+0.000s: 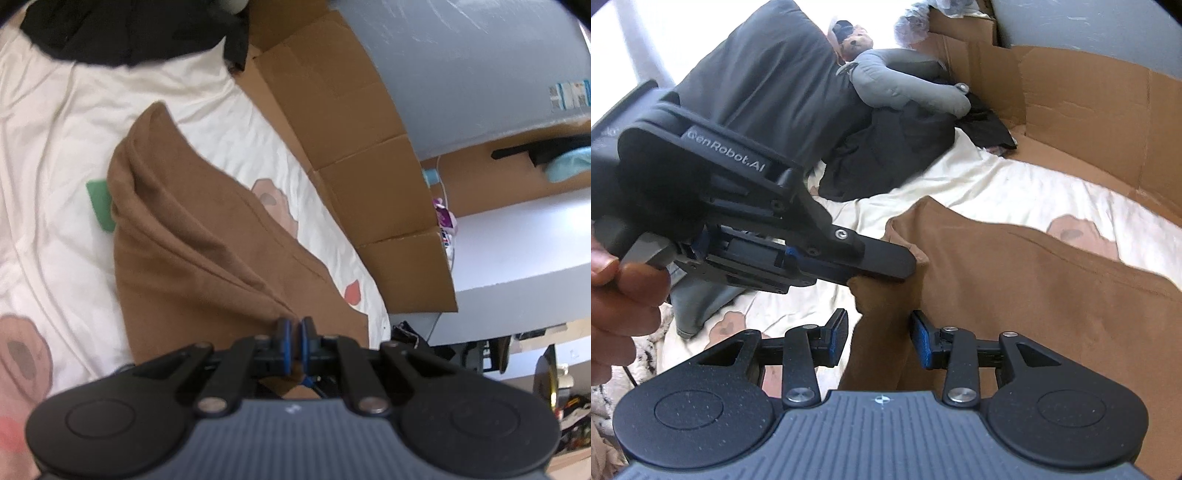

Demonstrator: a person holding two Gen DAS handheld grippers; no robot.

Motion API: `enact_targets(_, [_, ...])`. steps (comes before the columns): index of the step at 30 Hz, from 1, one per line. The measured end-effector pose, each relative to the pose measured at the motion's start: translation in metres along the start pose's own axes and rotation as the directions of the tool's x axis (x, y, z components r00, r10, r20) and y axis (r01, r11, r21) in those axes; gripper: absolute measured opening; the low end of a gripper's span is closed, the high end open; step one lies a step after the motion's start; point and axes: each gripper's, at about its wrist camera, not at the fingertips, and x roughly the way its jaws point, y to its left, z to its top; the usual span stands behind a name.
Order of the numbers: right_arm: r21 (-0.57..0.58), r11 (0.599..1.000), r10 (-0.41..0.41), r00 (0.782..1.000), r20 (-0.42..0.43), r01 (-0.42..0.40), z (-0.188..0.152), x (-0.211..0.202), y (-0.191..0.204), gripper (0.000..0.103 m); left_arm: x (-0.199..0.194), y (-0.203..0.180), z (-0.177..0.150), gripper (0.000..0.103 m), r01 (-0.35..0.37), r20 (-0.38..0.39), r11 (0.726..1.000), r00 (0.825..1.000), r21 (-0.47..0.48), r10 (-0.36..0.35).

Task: Fold clothes
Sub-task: 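Open the right tool to release the shirt edge while the left tool holds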

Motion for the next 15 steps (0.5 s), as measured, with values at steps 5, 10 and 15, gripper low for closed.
enact_targets(5, [0.002,0.999,-0.045,0.999,-0.003,0.045,0.007,0.010,-0.003,0.019,0.002,-0.007,-0.001,0.006,0.001,-0.003,1.000,1.000,0.031,-0.001])
enact_targets(10, [0.013,0.998,-0.062,0.998,0.017,0.062,0.007,0.005,-0.009,0.007,-0.013,-0.013,0.008,0.012,0.030,0.048,0.997,0.998,0.070,-0.033])
enact_targets(15, [0.027,0.998,-0.064,0.998,0.028,0.063,0.006,0.000,-0.013,0.006,-0.023,-0.001,0.024,0.048,-0.054,0.111,0.998,0.993,0.043,0.049])
